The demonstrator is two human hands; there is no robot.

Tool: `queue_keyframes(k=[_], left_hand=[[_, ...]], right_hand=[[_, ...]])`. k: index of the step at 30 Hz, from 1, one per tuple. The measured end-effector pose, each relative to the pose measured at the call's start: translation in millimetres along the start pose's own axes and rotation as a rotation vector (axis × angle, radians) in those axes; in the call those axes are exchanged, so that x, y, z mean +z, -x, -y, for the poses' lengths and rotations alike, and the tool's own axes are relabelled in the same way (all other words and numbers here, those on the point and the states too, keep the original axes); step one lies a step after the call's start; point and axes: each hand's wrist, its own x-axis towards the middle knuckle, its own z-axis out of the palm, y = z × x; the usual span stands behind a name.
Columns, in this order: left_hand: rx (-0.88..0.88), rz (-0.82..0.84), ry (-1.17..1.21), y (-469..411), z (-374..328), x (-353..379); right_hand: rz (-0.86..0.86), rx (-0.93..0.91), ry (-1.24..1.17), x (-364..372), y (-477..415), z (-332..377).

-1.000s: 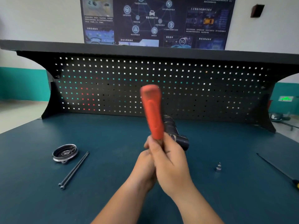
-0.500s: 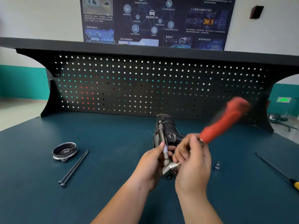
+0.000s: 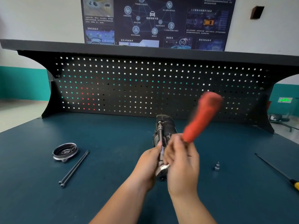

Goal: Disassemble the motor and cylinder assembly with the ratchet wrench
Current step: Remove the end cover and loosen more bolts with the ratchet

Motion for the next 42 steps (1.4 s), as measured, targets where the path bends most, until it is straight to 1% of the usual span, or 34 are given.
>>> queue_keyframes(k=[2,4,5,7,9,12,14,21,29,36,42], left_hand=[[-0.015,0.051,0.012,-2,2,-1],[-0.046,0.100,0.021,-1,4,0],[-0.051,0.113,0.020,-1,4,0],[-0.038,0.125,-0.019,2,5,1],[-0.033,0.128,-0.040,4,4,1],[-0.030,0.132,-0.060,7,1,1],[-0.027,0.127,-0.047,8,0,1],[-0.035,0.127,-0.012,13,-5,4],[-0.070,0.158,0.098,15,-10,6],[-0.061,0.162,0.057,18,-12,8],[-0.048,0.158,0.009,17,-11,7]], right_hand=[[-0.257,0.062,-0.243,-10,1,2],[-0.468,0.143,-0.454,-22,2,5],[-0.537,0.197,-0.533,-26,4,5],[-0.607,0.258,-0.607,-30,8,4],[-0.599,0.224,-0.572,-26,13,3],[-0.510,0.097,-0.489,-16,18,5],[-0.464,0.060,-0.469,-12,18,7],[-0.469,0.118,-0.467,-13,9,10],[-0.440,0.076,-0.403,-12,0,15],[-0.435,0.062,-0.391,-11,1,15],[-0.458,0.118,-0.354,-19,-14,23]])
